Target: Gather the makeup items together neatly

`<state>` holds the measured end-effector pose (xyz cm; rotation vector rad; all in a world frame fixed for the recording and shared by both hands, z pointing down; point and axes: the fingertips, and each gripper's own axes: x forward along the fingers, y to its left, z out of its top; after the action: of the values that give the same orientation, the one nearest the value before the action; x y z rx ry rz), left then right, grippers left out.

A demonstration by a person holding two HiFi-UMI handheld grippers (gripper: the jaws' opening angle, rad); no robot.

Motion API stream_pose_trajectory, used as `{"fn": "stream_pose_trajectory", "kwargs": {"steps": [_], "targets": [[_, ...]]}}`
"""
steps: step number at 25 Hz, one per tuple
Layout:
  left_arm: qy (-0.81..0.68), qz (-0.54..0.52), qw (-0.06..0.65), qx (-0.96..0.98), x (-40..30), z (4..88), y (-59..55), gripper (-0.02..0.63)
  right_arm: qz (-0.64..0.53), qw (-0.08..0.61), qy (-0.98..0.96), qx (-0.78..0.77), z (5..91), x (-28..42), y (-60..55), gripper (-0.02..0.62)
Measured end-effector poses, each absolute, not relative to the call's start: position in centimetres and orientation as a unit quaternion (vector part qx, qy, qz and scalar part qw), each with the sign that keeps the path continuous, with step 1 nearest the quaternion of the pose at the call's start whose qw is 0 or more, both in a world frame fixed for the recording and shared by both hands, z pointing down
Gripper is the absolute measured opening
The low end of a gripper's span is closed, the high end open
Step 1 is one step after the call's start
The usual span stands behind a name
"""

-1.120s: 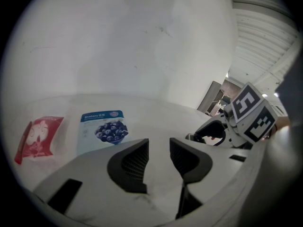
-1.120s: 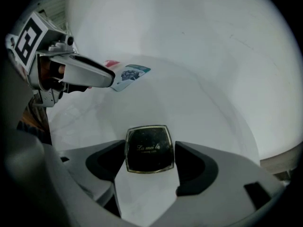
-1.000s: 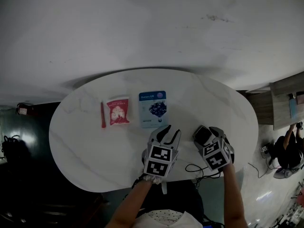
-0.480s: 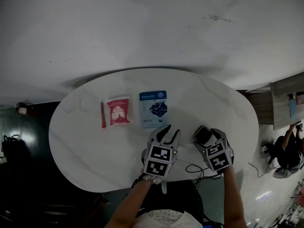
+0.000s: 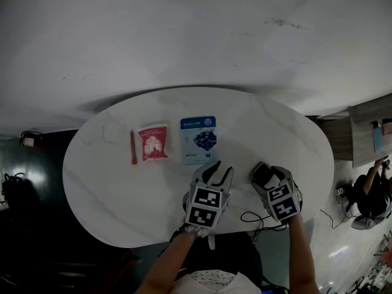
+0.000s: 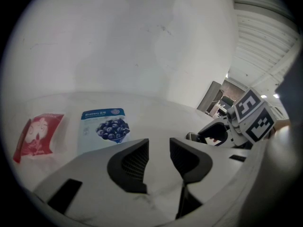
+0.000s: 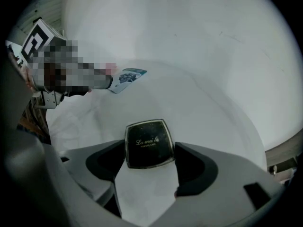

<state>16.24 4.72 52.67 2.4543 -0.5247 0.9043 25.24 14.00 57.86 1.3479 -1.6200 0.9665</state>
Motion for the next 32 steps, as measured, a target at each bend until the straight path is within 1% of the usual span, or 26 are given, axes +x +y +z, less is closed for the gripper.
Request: {"fn": "stream_pose_trajectory", "kwargs": {"steps": [22,27,32], "targets": [[-0.202,0.323,0.239,0.893,15.4,52.5,3.7,0.176,0.366,0.381,-0.653,0.543,56.4,24.0,11.8,0.342],[-0.201,0.324,0.241,0.892,14.9,52.6,3.5,0.176,0.363,0.384,-0.659,0.535,56.2,23.2,11.2,0.342],[-0.180,0.337,0.233,0.894,14.8,53.1,4.2,0.176,0.361,0.401,-0.660,0.522,57.0,22.6,11.4,0.342]]}}
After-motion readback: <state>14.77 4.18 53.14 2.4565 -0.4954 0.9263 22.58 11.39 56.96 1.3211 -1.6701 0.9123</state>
